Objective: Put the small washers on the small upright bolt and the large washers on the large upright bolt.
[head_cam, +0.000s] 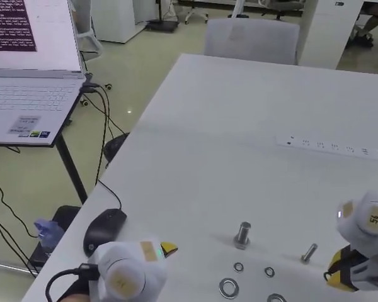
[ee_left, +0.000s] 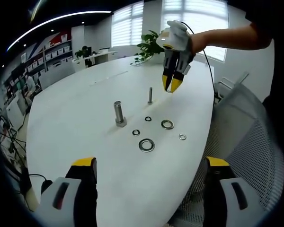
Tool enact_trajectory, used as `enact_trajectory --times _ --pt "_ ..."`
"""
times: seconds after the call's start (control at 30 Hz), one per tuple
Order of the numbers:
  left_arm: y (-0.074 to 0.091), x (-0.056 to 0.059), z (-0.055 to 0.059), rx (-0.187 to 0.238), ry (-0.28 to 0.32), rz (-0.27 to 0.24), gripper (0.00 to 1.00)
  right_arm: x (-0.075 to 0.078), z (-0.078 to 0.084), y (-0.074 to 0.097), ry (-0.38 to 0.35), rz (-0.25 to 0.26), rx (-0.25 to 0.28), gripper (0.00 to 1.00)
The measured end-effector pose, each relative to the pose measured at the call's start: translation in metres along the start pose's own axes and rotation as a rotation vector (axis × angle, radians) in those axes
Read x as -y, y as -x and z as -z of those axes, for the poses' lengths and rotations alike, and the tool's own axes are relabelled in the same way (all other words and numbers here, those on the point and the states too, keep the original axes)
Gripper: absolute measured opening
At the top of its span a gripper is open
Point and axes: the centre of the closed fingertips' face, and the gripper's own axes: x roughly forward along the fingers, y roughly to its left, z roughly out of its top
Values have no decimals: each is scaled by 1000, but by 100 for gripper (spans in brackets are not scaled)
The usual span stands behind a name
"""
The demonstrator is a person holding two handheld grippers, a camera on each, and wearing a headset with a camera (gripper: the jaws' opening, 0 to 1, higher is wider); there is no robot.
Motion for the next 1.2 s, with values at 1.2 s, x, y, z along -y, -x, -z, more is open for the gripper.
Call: enact_trajectory --times 1.2 --pt "-2 -3 3 -11 9 -7 97 39 -33 6 9 53 3 12"
